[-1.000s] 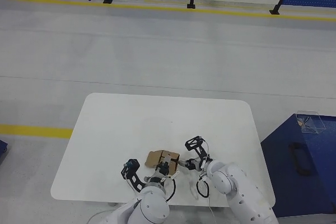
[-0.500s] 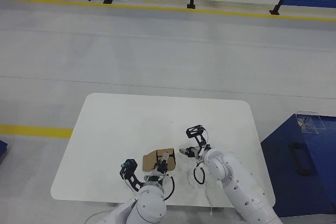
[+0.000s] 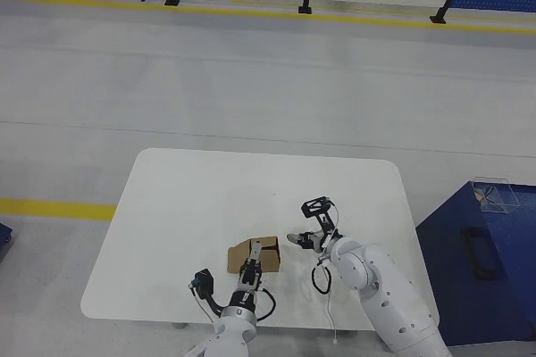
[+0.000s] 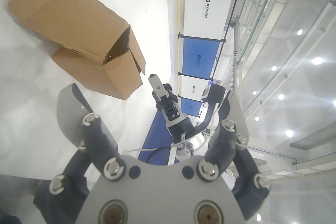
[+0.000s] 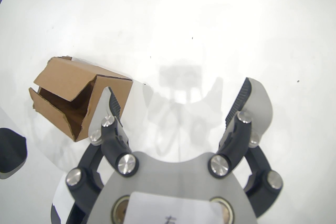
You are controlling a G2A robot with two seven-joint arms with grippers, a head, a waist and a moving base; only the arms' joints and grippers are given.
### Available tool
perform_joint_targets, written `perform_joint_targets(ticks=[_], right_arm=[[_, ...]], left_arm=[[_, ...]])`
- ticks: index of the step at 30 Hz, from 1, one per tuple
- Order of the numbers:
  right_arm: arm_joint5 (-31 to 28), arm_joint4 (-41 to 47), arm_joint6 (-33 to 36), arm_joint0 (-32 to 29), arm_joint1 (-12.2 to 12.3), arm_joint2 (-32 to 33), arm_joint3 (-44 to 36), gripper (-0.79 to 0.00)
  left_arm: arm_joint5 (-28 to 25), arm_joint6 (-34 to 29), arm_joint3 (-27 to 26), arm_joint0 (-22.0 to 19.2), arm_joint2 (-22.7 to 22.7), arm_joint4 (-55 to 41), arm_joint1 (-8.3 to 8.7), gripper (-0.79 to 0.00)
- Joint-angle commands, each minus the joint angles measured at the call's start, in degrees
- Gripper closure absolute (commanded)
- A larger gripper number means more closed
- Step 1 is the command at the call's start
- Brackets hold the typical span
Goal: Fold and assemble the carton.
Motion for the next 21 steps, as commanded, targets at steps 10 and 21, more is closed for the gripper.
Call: perform_joint_targets(ticks=[10, 21], right_arm=[[0.00, 0.00, -0.01, 0.00, 0.00, 0.00, 0.00, -0.785], [0.00, 0.00, -0.01, 0.00, 0.00, 0.00, 0.00, -0.785]], left_arm=[[-16.68, -3.23, 4.77, 6.24, -3.51, -5.78, -0.48, -0.785], [-38.76, -7.63, 14.42, 7.82, -5.57, -8.21, -2.74, -0.785]])
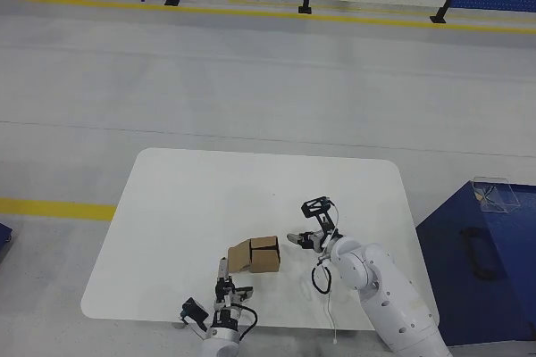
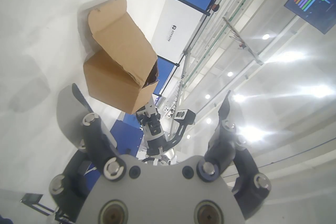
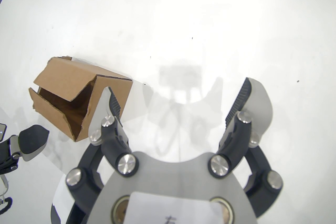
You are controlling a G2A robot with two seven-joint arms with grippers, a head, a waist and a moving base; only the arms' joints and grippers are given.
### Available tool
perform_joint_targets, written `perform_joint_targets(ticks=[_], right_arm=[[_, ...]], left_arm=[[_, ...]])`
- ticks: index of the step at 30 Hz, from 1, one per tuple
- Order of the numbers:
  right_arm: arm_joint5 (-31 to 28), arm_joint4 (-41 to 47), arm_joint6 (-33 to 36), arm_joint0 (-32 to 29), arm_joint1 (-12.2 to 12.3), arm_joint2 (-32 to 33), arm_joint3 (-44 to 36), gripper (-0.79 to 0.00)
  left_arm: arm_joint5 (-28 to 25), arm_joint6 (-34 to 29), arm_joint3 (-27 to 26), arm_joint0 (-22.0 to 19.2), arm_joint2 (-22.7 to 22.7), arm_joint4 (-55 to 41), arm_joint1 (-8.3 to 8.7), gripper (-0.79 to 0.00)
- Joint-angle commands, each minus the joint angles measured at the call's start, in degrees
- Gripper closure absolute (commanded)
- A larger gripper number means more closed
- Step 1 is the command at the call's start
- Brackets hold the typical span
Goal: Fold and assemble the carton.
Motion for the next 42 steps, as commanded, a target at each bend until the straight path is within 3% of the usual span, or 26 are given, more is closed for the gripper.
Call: perform_joint_targets(ticks=[1, 10, 16, 21, 29, 35, 42], right_arm=[[0.00, 0.00, 0.00, 0.00, 0.00, 0.00, 0.00, -0.785], [0.00, 0.00, 0.00, 0.00, 0.00, 0.00, 0.00, -0.785], [0.00, 0.00, 0.00, 0.00, 0.00, 0.00, 0.00, -0.785], [0.00, 0.00, 0.00, 0.00, 0.00, 0.00, 0.00, -0.785], [0.00, 0.00, 0.00, 0.00, 0.00, 0.00, 0.00, -0.785], [0.00, 0.00, 0.00, 0.00, 0.00, 0.00, 0.00, -0.785], [0.00, 0.00, 0.00, 0.00, 0.00, 0.00, 0.00, -0.785]], left_arm=[[-1.37, 0.40, 2.50, -1.30, 0.67, 0.22, -0.87, -0.785], [-2.28, 6.60, 12.79, -7.76, 3.27, 3.94, -5.08, -0.785], [-2.77, 8.42, 16.95, -9.03, 3.16, 6.86, -6.77, -0.785], [-8.00, 8.45, 20.11, -9.90, 1.76, 7.98, -7.90, -0.785], [-9.84, 8.48, 27.19, -12.55, 1.30, 8.51, -10.35, -0.785], [-18.86, 6.18, 30.64, -13.33, -0.11, 8.59, -11.69, -0.785], [-33.69, -3.15, 32.29, -12.18, -2.40, 7.69, -12.14, -0.785]])
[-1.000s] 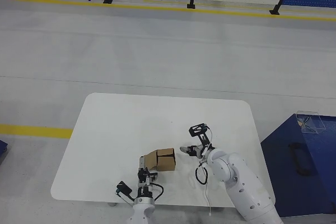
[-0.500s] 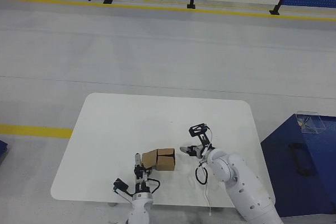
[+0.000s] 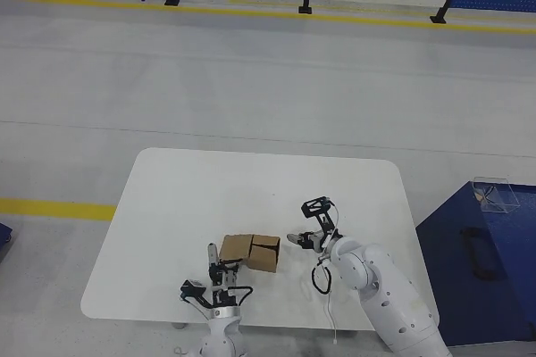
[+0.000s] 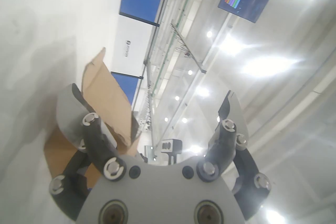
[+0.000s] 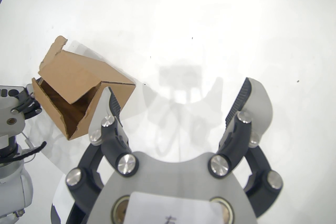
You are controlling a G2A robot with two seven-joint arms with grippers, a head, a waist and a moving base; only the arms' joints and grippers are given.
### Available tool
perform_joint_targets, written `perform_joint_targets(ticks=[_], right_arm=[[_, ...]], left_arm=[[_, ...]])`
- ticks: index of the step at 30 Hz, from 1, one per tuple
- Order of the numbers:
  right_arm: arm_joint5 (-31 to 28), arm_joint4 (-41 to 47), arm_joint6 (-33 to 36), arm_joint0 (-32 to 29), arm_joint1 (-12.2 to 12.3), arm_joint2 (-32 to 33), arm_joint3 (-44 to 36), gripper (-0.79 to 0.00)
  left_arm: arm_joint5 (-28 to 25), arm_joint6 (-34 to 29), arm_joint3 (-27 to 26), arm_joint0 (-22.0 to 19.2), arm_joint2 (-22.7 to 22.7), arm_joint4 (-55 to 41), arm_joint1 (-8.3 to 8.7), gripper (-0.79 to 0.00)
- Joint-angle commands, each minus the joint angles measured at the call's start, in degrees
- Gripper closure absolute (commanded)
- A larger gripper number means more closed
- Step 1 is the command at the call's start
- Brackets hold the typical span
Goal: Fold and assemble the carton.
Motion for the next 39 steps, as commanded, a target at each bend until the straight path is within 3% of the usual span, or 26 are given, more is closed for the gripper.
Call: perform_joint_targets(ticks=[1, 12, 21, 32, 39], right_arm=[[0.00, 0.00, 0.00, 0.00, 0.00, 0.00, 0.00, -0.785], [0.00, 0.00, 0.00, 0.00, 0.00, 0.00, 0.00, -0.785], [0.00, 0.00, 0.00, 0.00, 0.00, 0.00, 0.00, -0.785], [0.00, 0.00, 0.00, 0.00, 0.00, 0.00, 0.00, -0.785], [0.00, 0.00, 0.00, 0.00, 0.00, 0.00, 0.00, -0.785]], left_arm=[[-2.67, -1.95, 0.09, 0.22, -0.74, 0.36, -0.12, -0.785], [-2.67, -8.14, -3.58, 2.30, -5.77, 3.44, -0.86, -0.785], [-2.67, -13.87, -5.45, 5.42, -6.89, 8.15, -1.56, -0.785], [1.92, -13.04, -3.68, 4.88, -4.23, 11.20, -3.92, -0.785], [4.33, -11.75, -9.29, 8.01, -7.28, 12.26, -3.74, -0.785]])
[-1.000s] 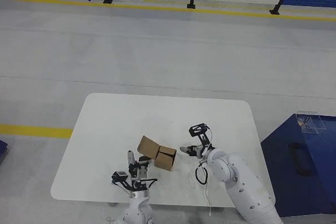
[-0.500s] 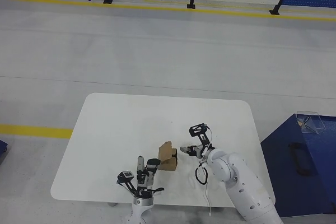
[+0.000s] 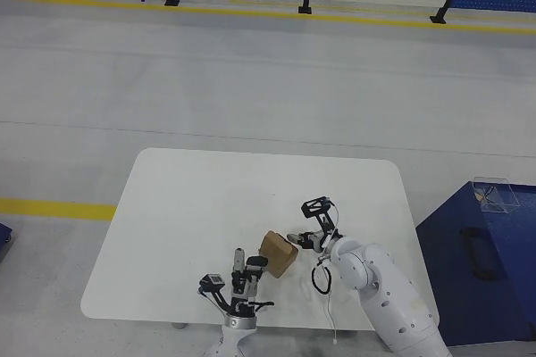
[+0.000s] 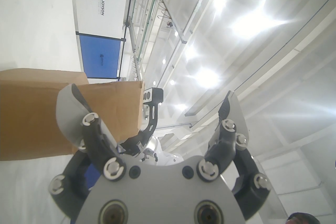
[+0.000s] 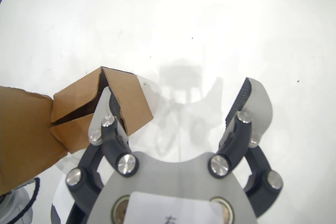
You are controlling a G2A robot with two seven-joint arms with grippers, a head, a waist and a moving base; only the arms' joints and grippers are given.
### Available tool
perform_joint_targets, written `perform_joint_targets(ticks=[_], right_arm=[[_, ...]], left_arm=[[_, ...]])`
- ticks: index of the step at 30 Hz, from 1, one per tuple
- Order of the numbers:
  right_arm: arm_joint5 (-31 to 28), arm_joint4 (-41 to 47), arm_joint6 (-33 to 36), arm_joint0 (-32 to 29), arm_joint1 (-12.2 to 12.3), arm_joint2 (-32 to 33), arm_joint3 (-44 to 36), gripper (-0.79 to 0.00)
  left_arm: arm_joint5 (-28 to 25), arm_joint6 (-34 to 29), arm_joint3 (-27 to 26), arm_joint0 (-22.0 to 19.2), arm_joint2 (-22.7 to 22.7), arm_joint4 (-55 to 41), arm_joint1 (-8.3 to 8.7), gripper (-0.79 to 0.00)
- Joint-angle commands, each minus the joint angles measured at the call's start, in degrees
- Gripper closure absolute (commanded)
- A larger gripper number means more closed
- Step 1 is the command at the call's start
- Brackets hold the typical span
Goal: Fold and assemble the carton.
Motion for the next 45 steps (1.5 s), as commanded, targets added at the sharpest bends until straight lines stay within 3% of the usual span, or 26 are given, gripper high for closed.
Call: perform_joint_targets(ticks=[1, 3, 6, 13, 20, 23, 26, 28, 32, 38, 39, 40, 41, 42, 45], right_arm=[[0.00, 0.00, 0.00, 0.00, 0.00, 0.00, 0.00, -0.785], [-0.05, -0.32, -0.69, -0.30, 0.06, 0.24, 0.11, -0.785], [1.19, -3.02, -0.67, -0.68, 0.27, 0.75, -0.78, -0.785], [1.18, -6.35, 1.65, -2.24, 0.66, 1.45, -3.49, -0.785], [1.52, -6.69, 2.43, -1.15, 0.34, 0.54, -1.60, -0.785], [1.12, -5.92, 2.49, -0.81, 0.08, -0.29, -0.87, -0.785], [-0.22, -5.70, 3.09, -0.83, -0.04, -1.09, -0.76, -0.785], [-0.39, -6.12, 3.07, -1.08, -0.07, -1.37, -1.15, -0.785], [-1.59, -5.32, 3.18, -2.08, 0.04, -0.90, -2.59, -0.785], [-1.86, -5.69, 2.78, -3.32, 0.21, -0.22, -3.81, -0.785], [-1.87, -5.67, 2.68, -3.44, 0.22, -0.11, -3.80, -0.785], [-1.92, -5.50, 2.58, -3.54, 0.23, 0.01, -3.76, -0.785], [-2.02, -5.21, 2.55, -3.61, 0.23, 0.13, -3.65, -0.785], [-2.15, -5.07, 2.53, -3.61, 0.23, 0.24, -3.53, -0.785], [-2.37, -4.89, 2.37, -3.66, 0.24, 0.42, -3.23, -0.785]], left_arm=[[1.79, -0.13, -3.00, 1.83, -1.30, 1.08, 0.35, -0.785], [4.79, -0.78, -5.98, 4.08, -2.31, 2.09, 0.75, -0.785], [16.53, -3.77, -11.61, 7.01, -4.19, 1.76, 1.63, -0.785], [34.10, -11.91, -25.58, 15.12, -9.34, 6.70, 4.01, -0.785], [34.49, -12.13, -25.06, 15.26, -9.19, 6.98, 4.03, -0.785], [34.74, -7.50, -22.90, 14.11, -8.37, 16.50, 3.96, -0.785], [37.81, -7.40, -23.37, 12.50, -7.54, 21.03, 3.89, -0.785], [43.33, -7.96, -24.94, 12.47, -7.31, 24.44, 4.00, -0.717], [57.62, -12.85, -30.14, 12.13, -7.33, 25.08, 4.11, -0.763], [69.85, -16.66, -34.13, 10.97, -8.41, 22.20, 4.02, -0.508], [70.64, -16.25, -33.93, 10.59, -8.34, 22.34, 3.95, -0.443], [72.19, -15.97, -33.20, 10.17, -8.25, 22.35, 3.87, -0.283], [73.86, -15.81, -32.48, 9.53, -7.87, 22.78, 3.77, -0.212], [74.61, -15.59, -32.01, 8.94, -7.39, 23.00, 3.64, -0.206], [75.50, -13.97, -29.81, 7.48, -6.25, 23.72, 3.27, -0.351]])
